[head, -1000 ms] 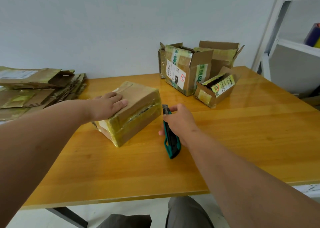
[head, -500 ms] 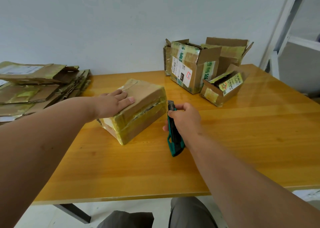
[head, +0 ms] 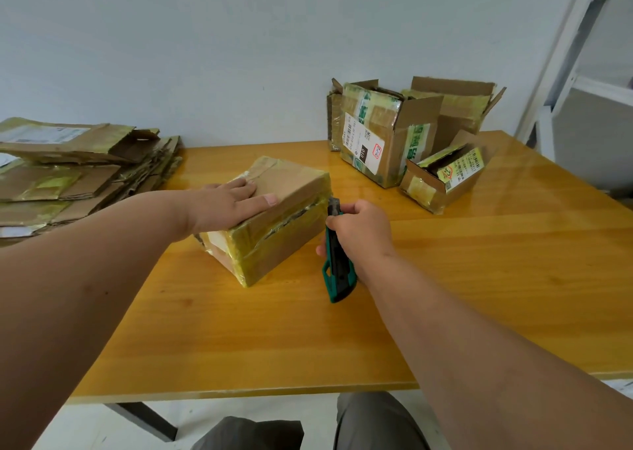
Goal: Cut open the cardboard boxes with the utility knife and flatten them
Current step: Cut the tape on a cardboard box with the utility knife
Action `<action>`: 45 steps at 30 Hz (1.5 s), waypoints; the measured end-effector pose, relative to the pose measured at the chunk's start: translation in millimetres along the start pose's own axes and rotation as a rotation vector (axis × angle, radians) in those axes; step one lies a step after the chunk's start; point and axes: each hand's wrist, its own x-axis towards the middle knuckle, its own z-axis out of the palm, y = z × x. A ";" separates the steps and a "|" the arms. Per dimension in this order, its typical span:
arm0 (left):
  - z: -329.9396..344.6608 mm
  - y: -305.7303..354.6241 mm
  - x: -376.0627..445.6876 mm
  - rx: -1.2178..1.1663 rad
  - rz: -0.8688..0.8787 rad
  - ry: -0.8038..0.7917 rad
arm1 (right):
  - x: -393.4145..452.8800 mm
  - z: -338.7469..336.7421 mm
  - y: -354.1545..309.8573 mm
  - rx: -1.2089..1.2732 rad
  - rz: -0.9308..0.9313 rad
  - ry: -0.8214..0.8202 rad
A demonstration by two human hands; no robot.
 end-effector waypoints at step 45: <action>-8.8 -56.3 -19.9 -0.045 0.113 -0.198 | -53.7 16.8 3.8 -0.256 -0.015 -0.442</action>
